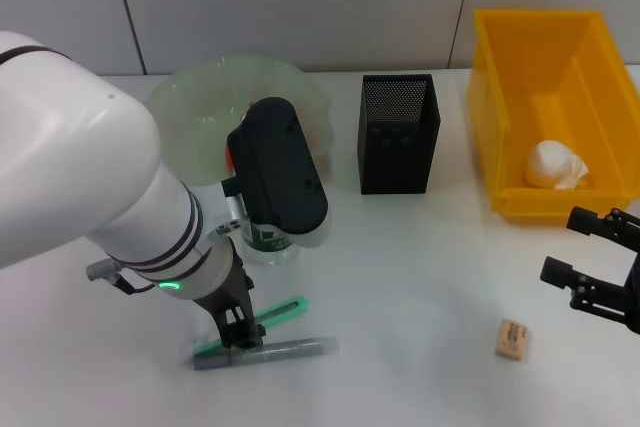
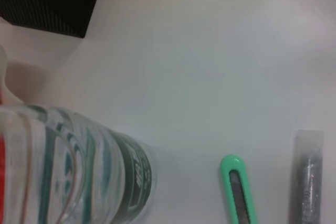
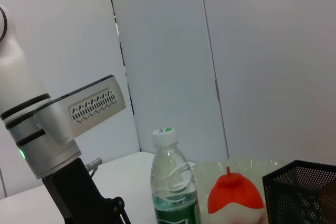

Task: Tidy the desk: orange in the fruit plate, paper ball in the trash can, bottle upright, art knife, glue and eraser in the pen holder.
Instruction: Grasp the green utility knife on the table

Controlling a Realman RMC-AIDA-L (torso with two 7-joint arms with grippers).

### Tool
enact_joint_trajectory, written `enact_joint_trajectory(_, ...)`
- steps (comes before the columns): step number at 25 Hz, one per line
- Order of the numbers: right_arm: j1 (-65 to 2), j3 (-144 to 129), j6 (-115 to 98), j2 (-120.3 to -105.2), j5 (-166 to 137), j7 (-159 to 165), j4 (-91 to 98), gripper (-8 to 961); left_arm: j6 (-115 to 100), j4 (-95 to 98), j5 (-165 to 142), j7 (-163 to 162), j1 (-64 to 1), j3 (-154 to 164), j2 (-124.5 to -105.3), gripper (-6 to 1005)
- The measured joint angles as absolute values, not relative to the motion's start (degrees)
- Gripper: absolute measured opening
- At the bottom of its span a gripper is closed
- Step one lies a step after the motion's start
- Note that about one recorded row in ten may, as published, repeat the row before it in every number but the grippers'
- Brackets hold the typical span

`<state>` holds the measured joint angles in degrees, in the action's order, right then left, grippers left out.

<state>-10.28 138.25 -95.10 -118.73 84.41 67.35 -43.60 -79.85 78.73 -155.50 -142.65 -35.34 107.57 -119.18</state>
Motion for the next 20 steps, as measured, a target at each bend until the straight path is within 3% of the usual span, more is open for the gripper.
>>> enact_joint_trajectory(20, -10.22, 138.25, -94.89, -118.69, 84.43, 67.41, -43.50, 764, -80.29, 78.56, -155.40, -142.60, -35.40, 108.31, -119.18, 520)
